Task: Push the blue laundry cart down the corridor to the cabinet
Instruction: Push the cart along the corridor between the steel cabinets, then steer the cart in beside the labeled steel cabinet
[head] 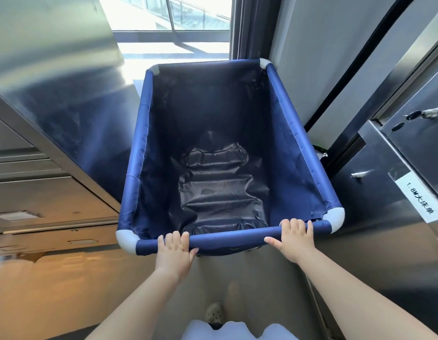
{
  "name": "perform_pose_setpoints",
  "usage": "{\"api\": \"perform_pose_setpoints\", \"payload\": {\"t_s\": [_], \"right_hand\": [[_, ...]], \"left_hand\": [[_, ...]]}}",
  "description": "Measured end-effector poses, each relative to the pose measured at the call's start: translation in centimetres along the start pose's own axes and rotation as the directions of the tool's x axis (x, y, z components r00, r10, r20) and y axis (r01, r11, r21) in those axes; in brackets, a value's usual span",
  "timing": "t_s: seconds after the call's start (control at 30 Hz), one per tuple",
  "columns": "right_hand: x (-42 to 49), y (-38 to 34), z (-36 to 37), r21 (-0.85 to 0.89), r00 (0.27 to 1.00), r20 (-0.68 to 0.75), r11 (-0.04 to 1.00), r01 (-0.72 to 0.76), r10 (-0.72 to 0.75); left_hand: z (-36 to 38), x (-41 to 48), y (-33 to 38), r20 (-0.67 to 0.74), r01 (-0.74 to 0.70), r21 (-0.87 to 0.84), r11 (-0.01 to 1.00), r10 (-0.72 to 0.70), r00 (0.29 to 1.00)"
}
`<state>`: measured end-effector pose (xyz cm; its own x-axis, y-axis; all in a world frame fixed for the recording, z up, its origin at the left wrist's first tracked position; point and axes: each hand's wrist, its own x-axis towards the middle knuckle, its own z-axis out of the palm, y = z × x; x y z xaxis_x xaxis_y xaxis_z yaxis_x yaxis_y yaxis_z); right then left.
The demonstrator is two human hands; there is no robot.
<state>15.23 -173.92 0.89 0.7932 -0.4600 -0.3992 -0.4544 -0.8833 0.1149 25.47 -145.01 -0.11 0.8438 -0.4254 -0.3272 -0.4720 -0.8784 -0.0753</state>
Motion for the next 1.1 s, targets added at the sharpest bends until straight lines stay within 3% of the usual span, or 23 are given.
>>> {"api": "perform_pose_setpoints", "payload": {"t_s": [0.17,0.27,0.5,0.63,0.73,0.87,1.1], "right_hand": [[0.7,-0.4,-0.3,0.02,0.999,0.031,1.0,-0.014,0.014],[0.5,-0.2,-0.1,0.026,1.0,-0.002,1.0,-0.011,0.011],[-0.1,-0.1,0.7,0.114,0.993,-0.119,0.993,0.02,-0.007],[-2.2,0.8,1.5,0.185,0.954,-0.298,0.982,0.04,0.017],[-3.8,2.1,2.2,0.203,0.939,-0.34,0.979,0.03,0.042],[-4.1,4.2,3.7,0.208,0.956,-0.274,0.977,-0.043,0.1],[-2.8,7.4,3.5,0.154,0.975,-0.218,0.988,-0.017,0.051]], "left_hand": [[-0.1,1.0,-0.7,-0.006,-0.056,0.039,0.998,0.056,0.998],[0.6,1.0,-0.7,-0.053,-0.053,0.082,0.995,0.058,0.997],[-0.1,1.0,-0.8,0.008,-0.056,0.037,0.998,0.056,0.998],[0.5,-0.2,-1.7,-0.236,-0.157,-0.032,0.987,0.145,0.961],[1.0,-1.8,-0.8,-0.245,-0.22,-0.058,0.974,0.199,0.949],[1.3,-2.0,2.1,-0.156,-0.241,-0.059,0.969,0.23,0.961],[-0.3,-0.7,8.3,-0.182,-0.282,-0.034,0.959,0.272,0.945]]}}
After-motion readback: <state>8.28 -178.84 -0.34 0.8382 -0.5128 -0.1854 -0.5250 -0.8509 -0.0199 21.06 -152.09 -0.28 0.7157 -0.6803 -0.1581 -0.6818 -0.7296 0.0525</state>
